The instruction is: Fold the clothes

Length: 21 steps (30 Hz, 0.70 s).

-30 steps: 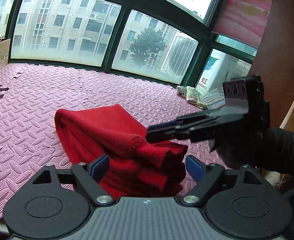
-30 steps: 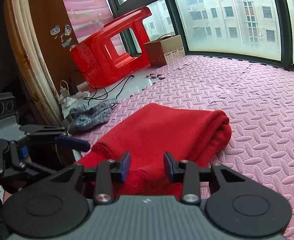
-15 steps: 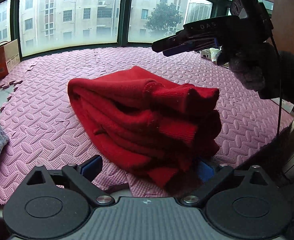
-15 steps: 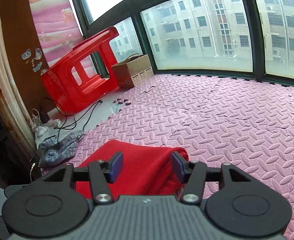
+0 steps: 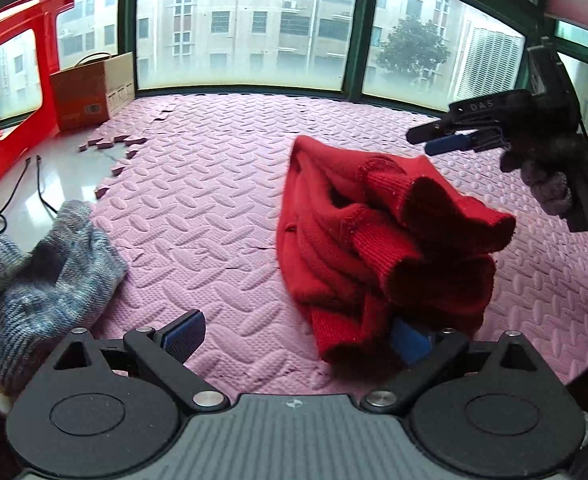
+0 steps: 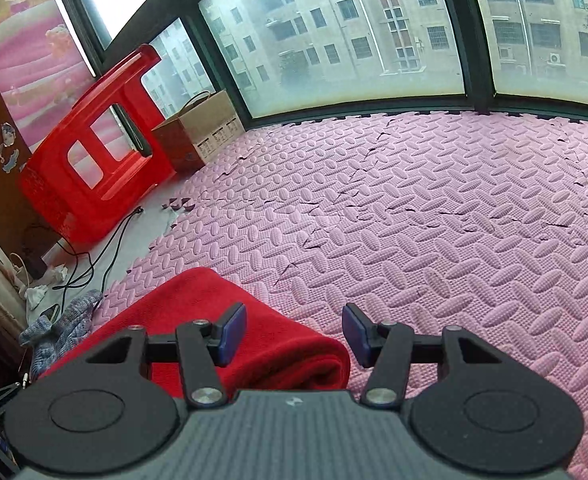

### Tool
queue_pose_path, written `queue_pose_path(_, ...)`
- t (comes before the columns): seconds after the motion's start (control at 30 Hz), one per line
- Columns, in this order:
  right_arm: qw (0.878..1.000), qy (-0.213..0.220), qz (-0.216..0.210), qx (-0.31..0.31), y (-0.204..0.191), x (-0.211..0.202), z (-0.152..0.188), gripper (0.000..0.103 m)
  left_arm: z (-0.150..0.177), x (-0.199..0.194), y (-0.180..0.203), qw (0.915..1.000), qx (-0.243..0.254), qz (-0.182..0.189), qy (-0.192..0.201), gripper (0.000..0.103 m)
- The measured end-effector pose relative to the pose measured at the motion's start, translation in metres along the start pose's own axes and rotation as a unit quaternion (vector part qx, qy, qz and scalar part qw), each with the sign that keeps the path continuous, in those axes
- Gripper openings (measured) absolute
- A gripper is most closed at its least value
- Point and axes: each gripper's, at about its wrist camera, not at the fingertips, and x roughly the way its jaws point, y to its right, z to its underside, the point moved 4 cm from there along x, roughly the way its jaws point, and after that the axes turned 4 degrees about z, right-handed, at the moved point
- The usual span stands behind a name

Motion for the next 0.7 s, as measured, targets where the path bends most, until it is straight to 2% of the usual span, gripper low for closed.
queue_pose_path(0.13, 0.999, -0.020, -0.005, 0.029, 0.013, 0.016, 0.002, 0.054, -0.015, 0.009, -0.027, 0.9987, -0.034, -0.038, 0.005, 0.098)
queue_pose_path(0.3, 0.998, -0.045, -0.026, 0.044, 0.022, 0.015, 0.016, 0.053, -0.029, 0.015, -0.048, 0.9970, -0.042, -0.063, 0.016, 0.098)
queue_pose_path(0.7, 0.995, -0.044, -0.049, 0.077, 0.014, -0.037, 0.067, 0.047, -0.036, -0.001, -0.058, 0.9958, -0.073, -0.046, 0.030, 0.098)
